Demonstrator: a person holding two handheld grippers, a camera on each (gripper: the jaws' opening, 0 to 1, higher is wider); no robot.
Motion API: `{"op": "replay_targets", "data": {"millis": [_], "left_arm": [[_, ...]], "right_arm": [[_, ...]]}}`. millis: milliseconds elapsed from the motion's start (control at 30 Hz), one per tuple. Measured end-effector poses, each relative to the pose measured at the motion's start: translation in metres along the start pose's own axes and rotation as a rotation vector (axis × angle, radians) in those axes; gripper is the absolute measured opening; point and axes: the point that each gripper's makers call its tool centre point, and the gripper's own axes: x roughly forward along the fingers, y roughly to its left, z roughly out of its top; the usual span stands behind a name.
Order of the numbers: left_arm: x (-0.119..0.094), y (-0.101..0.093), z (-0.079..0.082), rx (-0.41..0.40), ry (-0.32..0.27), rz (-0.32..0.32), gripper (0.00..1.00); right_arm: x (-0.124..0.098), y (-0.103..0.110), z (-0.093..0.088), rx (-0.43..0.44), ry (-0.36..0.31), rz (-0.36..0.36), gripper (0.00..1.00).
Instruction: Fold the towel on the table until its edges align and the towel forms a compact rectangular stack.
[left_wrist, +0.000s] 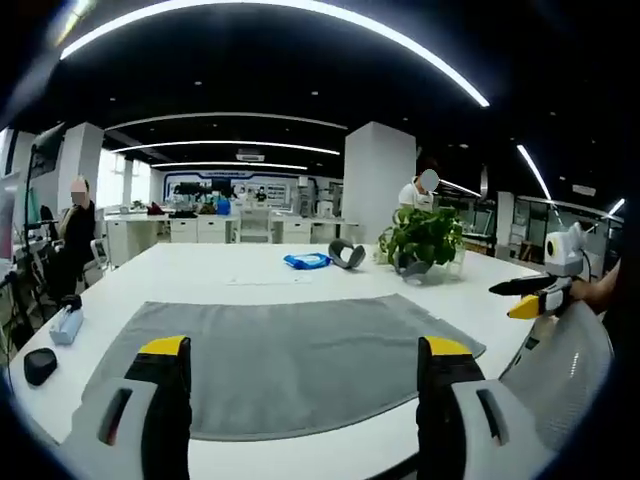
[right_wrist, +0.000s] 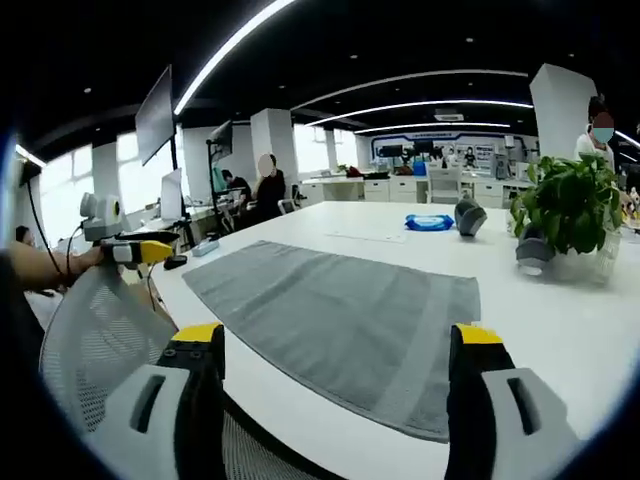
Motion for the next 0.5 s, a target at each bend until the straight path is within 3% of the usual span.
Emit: {"op": "replay_targets", "data": {"millis": [100, 200, 500], "left_arm": [[0.0, 0.001, 0.0, -0.014, 0.0, 0.013, 0.97], [0.002, -0.001, -0.008, -0.01, 0.046, 0.007, 0.95], [0.002, -0.01, -0.014, -0.002, 0.089, -0.009, 0.9]], "right_arm": [[0.001, 0.004, -0.001, -0.01, 0.007, 0.022, 0.93], [0.003, 0.008, -0.012, 0.021, 0.061, 0.049, 0.91], [0.001, 0.002, -0.013, 0.075, 0.05, 0.035, 0.88]]}}
